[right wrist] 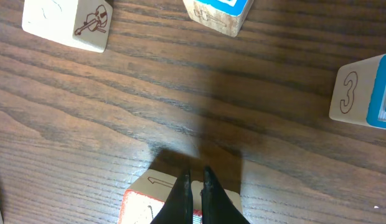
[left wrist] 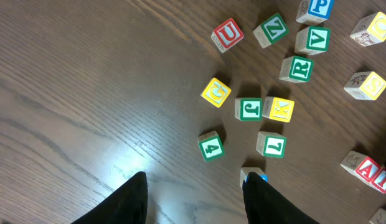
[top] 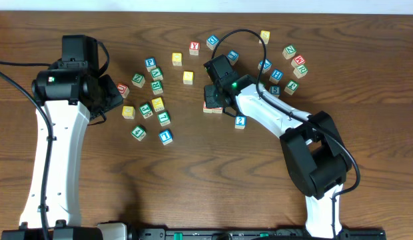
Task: Spell out AI2
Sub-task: 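Adjust the I block beside the A block, open and lift the right gripper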
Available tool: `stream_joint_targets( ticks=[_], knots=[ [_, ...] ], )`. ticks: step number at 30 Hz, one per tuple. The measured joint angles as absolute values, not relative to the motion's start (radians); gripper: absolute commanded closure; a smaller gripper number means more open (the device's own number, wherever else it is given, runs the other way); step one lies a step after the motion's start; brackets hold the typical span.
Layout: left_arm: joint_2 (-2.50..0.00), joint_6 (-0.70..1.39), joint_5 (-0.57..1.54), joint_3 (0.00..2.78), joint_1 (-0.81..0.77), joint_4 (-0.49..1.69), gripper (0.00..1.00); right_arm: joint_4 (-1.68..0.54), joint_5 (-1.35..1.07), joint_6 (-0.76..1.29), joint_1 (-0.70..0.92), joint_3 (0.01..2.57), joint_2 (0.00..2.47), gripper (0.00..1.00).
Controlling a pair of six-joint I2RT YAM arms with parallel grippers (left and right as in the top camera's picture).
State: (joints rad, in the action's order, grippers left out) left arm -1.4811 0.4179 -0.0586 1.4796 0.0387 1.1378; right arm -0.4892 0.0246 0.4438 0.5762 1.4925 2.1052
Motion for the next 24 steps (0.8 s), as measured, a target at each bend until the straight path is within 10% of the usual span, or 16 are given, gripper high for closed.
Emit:
stream_joint_targets(
  ticks=[24],
  knots=[
    [-1.481, 0.418, -0.059, 1.48, 0.039, 1.139, 0.51, -0.482, 0.025, 0.445, 0.577, 1.492, 2.105, 0.99]
  ],
)
